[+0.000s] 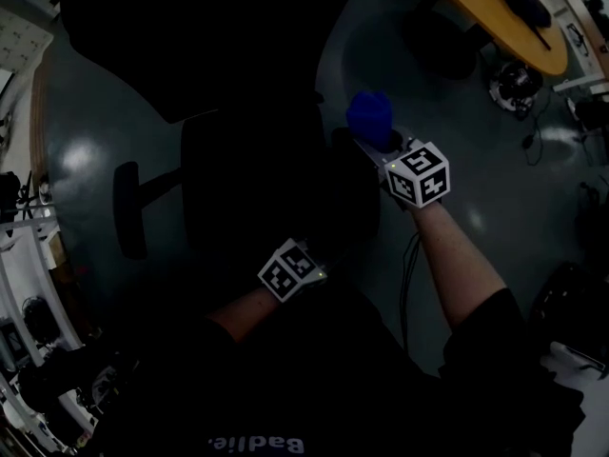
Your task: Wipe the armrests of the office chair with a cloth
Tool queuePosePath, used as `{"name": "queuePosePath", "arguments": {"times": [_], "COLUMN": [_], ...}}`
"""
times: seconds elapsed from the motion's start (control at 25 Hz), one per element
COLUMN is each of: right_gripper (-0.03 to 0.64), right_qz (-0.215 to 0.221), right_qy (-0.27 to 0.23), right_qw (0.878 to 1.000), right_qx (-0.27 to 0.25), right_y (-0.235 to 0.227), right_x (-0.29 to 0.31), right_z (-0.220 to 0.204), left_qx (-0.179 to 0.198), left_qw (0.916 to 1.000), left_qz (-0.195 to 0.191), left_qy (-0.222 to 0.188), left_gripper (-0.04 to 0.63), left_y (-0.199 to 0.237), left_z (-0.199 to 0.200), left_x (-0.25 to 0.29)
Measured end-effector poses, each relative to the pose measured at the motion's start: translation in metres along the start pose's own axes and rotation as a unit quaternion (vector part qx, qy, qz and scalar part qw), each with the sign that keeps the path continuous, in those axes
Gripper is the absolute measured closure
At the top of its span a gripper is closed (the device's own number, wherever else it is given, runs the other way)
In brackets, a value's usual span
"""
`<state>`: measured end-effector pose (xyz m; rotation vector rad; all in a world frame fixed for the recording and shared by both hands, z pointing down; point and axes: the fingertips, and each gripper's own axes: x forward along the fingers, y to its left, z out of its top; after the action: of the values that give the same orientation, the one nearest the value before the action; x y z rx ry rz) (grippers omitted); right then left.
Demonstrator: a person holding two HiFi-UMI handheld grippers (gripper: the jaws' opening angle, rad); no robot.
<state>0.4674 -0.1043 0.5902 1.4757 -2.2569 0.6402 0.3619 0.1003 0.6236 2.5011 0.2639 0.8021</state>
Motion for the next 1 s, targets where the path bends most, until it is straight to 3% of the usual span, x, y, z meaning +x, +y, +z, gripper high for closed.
{"name": "queuePosePath", "arguments": {"times": [0.36,1.0], "right_gripper": [0.492,0.492], "right_qz": [0.015,0.035], "right_qy": [0.005,-0.006], "right_qw": [0.999,0.999], "right_qx": [-0.035,0.026], "right_y": [0.04,0.113], "right_x": [-0.041,-0.107], "right_z": [-0.033,-0.092], "left_qx": [0.005,0.007], "left_qw": [1.0,1.0], "left_qz": [0.002,-0.001], "left_qy": [0.001,-0.004], "left_gripper": [0.575,0.575], "left_y": [-0.002,-0.005], "left_z": [-0.007,-0.013], "left_x": [-0.007,-0.006]}}
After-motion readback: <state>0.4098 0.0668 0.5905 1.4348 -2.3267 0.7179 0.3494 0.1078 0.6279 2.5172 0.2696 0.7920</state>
